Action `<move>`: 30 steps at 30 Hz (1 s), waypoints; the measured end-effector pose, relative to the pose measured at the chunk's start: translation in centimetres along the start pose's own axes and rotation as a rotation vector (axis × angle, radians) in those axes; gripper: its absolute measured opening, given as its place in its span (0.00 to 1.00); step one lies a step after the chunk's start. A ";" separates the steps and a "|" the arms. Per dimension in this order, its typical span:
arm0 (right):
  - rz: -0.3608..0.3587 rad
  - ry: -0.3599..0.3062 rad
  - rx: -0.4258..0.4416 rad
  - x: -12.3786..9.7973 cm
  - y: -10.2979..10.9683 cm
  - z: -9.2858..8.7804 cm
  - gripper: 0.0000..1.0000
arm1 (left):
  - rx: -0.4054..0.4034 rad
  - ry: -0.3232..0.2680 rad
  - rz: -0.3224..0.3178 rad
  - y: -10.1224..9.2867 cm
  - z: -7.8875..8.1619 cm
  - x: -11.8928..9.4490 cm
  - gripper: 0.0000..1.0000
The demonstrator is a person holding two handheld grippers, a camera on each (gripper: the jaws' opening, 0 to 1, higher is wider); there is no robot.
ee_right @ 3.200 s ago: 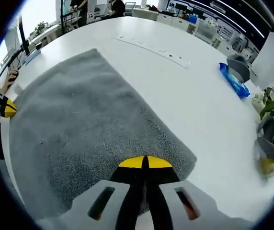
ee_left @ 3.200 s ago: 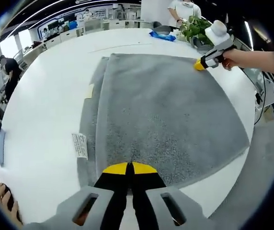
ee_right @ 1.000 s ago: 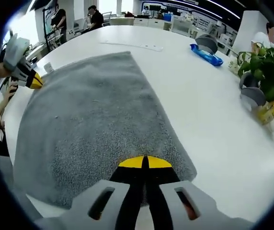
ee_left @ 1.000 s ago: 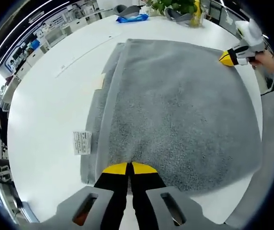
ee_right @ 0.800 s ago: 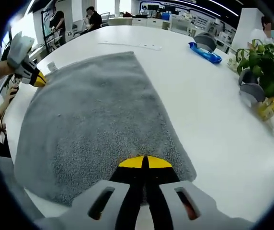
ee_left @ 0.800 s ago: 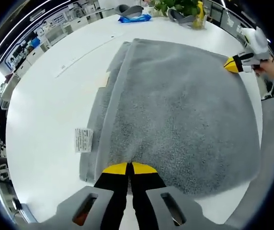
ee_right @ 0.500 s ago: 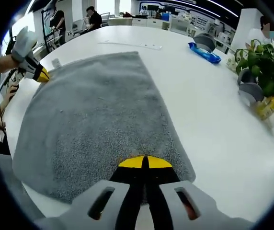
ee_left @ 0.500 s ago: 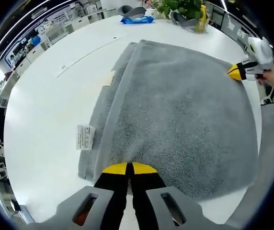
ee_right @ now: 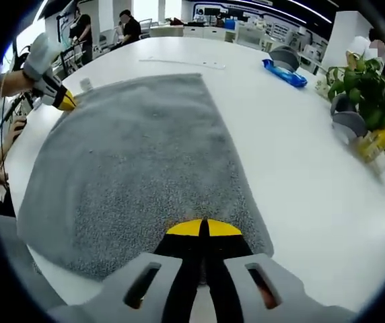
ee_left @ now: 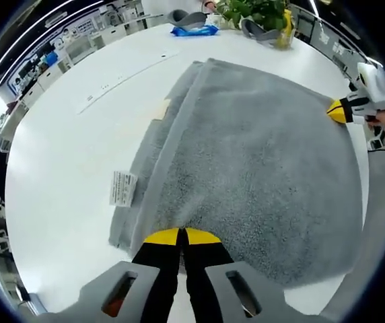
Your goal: Fold the towel on the table until its edges align and the towel forms a compact rectangular stack.
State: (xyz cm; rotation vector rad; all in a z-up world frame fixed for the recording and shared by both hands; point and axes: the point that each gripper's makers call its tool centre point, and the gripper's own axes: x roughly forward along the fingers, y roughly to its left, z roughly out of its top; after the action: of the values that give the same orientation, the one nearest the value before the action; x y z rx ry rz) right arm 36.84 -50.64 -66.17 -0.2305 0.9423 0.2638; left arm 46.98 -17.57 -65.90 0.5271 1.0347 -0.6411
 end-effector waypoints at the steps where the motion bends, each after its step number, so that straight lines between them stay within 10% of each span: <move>1: -0.001 -0.001 0.001 0.0 0.0 0.0 0.00 | 0.002 0.000 -0.001 0.1 0.1 0.1 0.02; 30: 0.021 -0.035 0.035 -1.1 1.4 -1.2 0.00 | 0.037 -0.005 -0.004 1.0 2.0 1.1 0.02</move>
State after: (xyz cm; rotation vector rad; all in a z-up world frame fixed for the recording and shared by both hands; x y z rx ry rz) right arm 34.87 -49.87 -66.05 -0.1835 0.9138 0.2696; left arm 49.29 -18.45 -66.00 0.5555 1.0214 -0.6659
